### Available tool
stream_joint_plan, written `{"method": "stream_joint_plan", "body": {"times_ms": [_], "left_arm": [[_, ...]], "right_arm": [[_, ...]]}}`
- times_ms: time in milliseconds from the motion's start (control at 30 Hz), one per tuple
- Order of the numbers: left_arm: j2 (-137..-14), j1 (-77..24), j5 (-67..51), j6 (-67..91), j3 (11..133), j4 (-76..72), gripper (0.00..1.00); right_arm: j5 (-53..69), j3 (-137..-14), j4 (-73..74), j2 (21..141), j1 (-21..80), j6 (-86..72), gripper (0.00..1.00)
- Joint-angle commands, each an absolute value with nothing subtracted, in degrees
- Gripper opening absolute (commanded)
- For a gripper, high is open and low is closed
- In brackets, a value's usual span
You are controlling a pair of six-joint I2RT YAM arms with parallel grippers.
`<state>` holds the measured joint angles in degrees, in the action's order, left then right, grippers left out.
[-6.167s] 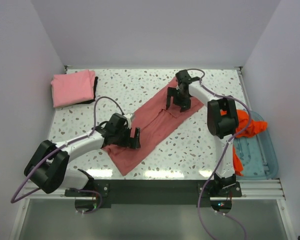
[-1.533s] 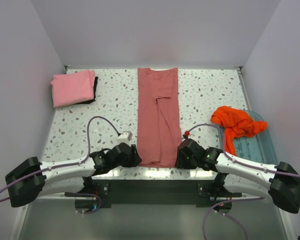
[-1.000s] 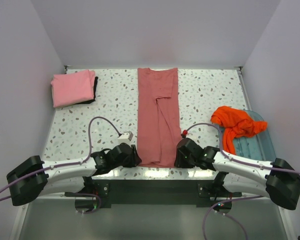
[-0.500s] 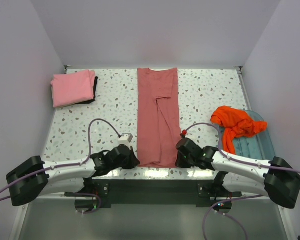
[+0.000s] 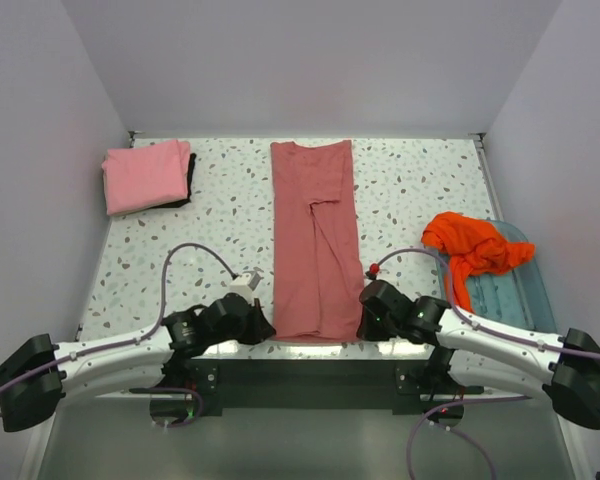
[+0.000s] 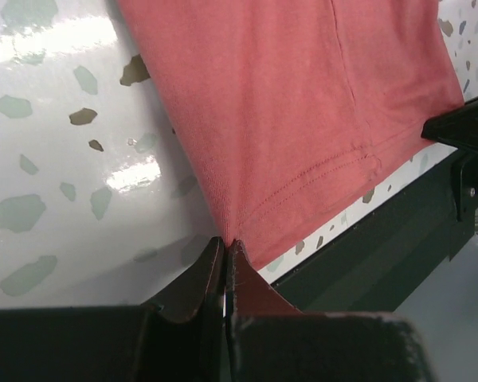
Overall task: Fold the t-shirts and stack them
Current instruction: Fold the tshirt
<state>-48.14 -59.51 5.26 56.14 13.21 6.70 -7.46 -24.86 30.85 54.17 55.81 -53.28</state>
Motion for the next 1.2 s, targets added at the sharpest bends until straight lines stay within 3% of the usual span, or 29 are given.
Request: {"method": "stream_joint_plan", "body": {"times_ms": [0, 333, 600, 933, 1167], "left_arm": [[-46.50, -60.73, 2.55, 54.58, 12.31, 9.14, 0.00], [-43.42, -69.25, 5.53, 59.67, 12.30, 10.46, 0.00], [-43.77, -75.59, 12.73, 64.42, 15.55, 14.32, 0.00], [-45.52, -73.84, 24.53, 60.31, 24.96, 17.23, 0.00], [-51.06, -63.56, 18.20, 52.48, 26.01, 9.94, 0.00]], "right_arm": [[-7.47, -26.02, 36.12, 52.47, 57.56, -53.26, 0.00], [-9.75, -25.13, 38.23, 52.29, 69.68, -62.47, 0.00], [-16.59, -31.54, 42.09, 56.51, 80.50, -68.73, 0.00], [-32.95, -39.64, 50.89, 51.76, 79.46, -67.51, 0.00], [-27.95, -40.86, 40.17, 56.15, 63.56, -52.40, 0.00]]}}
